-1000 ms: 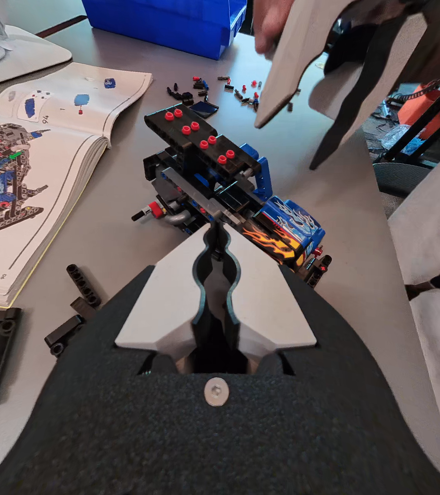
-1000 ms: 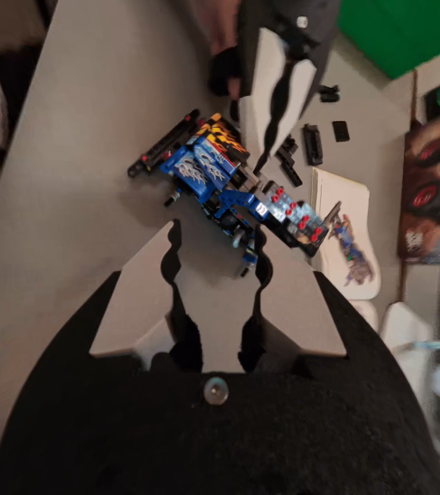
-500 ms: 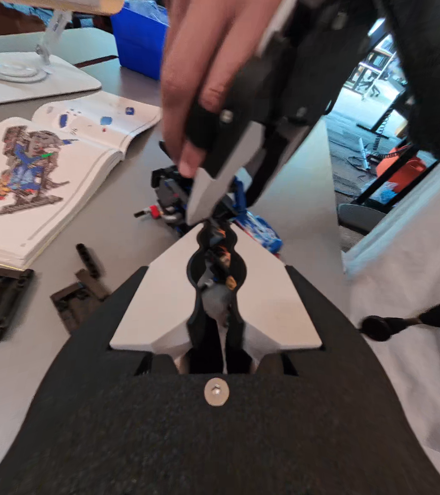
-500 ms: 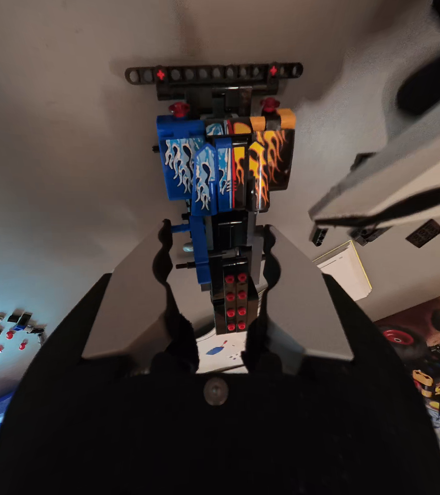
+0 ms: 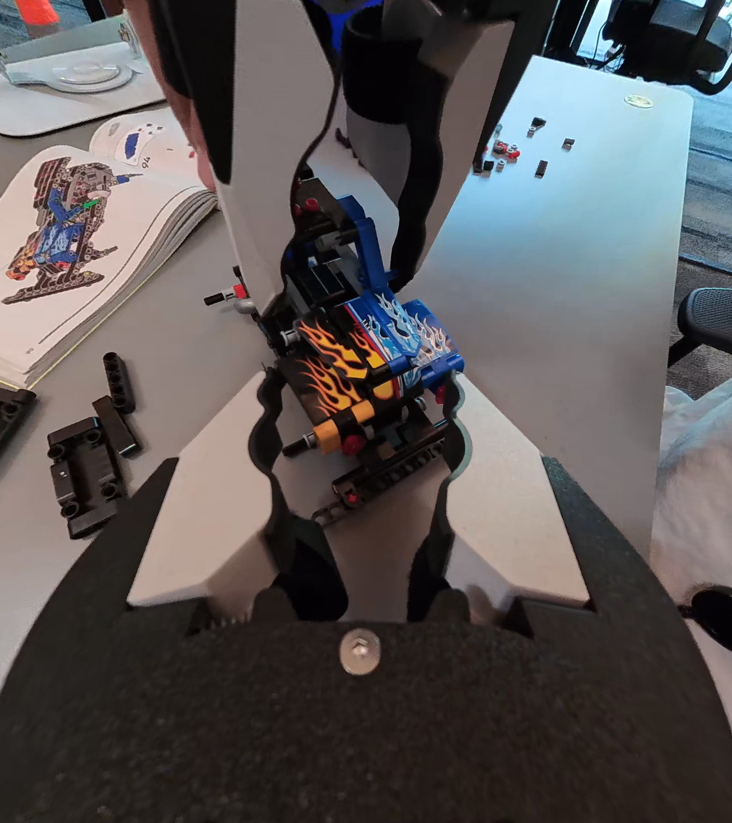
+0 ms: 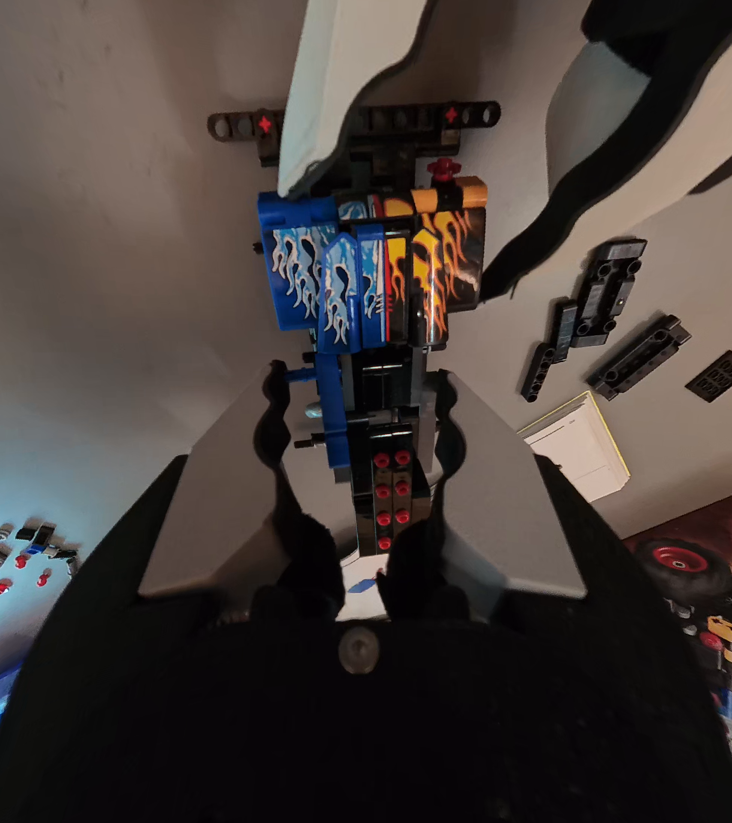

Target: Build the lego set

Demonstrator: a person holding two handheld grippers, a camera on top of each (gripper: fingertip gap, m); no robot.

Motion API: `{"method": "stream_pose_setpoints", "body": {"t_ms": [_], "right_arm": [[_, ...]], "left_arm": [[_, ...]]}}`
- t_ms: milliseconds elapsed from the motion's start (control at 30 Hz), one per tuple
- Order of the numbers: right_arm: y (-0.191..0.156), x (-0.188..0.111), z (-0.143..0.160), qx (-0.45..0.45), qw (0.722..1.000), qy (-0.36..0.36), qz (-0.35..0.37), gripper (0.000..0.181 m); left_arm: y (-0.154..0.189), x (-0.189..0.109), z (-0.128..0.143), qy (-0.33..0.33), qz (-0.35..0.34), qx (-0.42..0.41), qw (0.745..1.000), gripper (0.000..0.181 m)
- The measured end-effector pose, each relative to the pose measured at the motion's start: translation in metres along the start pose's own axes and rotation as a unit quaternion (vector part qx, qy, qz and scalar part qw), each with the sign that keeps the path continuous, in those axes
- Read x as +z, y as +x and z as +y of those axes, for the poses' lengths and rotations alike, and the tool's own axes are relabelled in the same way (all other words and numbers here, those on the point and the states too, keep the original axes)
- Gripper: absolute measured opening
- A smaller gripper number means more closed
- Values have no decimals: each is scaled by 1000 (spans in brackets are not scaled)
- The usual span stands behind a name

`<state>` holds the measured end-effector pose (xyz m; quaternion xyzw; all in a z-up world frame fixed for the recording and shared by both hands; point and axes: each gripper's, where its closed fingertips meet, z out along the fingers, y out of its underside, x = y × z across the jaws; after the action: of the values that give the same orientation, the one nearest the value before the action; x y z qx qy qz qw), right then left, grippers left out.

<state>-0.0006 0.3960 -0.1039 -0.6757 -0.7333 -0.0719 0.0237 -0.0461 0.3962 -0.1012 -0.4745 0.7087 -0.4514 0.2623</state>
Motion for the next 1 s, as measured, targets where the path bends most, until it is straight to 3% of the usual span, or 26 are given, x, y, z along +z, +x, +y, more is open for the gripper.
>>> {"method": "stream_pose_setpoints", "body": {"t_ms": [300,500,600,1000], "right_arm": [[4,1,2,8,1000,-1,0,66],[-7,-8,0,65,995,33,-68,78],[0,-8,1,75,994,47,-61,64],[0,-11,0,107,985,89,-103,58]], "left_arm": [[-3,3,1,-5,-10,1,1000,75],[-2,3,1,-5,3,-6,1000,70],[-2,3,1,-5,4,-4,1000,70],[-2,4,1,-7,11,-9,1000,68]]}}
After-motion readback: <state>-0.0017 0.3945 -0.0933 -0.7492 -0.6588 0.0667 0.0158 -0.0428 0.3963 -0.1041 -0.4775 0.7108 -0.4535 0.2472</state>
